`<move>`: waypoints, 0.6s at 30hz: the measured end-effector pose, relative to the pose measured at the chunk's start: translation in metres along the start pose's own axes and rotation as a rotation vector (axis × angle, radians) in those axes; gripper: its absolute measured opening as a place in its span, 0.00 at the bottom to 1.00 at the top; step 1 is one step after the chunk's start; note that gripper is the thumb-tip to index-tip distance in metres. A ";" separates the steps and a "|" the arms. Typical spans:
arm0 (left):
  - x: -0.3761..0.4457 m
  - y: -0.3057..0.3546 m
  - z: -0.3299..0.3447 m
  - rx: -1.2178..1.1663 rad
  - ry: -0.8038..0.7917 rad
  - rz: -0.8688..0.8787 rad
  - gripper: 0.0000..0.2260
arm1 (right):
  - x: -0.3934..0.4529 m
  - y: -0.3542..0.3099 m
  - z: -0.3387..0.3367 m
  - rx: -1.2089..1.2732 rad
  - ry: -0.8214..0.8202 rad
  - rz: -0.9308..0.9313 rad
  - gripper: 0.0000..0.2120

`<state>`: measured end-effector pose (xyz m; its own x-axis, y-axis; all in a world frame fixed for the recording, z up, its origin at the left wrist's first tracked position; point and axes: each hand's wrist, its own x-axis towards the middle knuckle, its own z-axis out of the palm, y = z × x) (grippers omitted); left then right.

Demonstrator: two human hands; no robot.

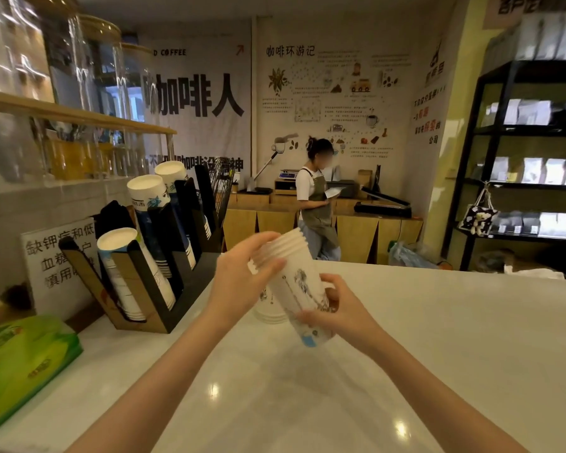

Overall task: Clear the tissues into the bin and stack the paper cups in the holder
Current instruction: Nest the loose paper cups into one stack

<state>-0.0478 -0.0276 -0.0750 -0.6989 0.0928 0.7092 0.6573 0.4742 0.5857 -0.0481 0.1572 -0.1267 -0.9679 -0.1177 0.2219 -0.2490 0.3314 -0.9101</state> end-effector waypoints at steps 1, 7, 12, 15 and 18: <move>0.006 0.000 -0.001 -0.056 0.023 -0.022 0.16 | 0.001 -0.007 -0.008 0.015 0.015 -0.023 0.34; 0.028 -0.011 0.008 -0.440 0.125 -0.245 0.15 | 0.019 -0.057 -0.057 0.098 0.115 -0.163 0.38; 0.032 -0.022 0.028 -0.469 -0.020 -0.273 0.29 | 0.058 -0.092 -0.064 0.189 0.281 -0.337 0.34; 0.039 -0.026 0.035 -0.380 -0.051 -0.286 0.25 | 0.085 -0.101 -0.056 0.091 0.289 -0.422 0.35; 0.043 -0.033 0.037 -0.327 -0.060 -0.358 0.23 | 0.108 -0.101 -0.043 0.030 0.242 -0.450 0.37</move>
<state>-0.1098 -0.0073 -0.0786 -0.9058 0.0287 0.4227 0.4204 0.1862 0.8880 -0.1292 0.1516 0.0040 -0.7461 -0.0212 0.6655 -0.6451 0.2705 -0.7146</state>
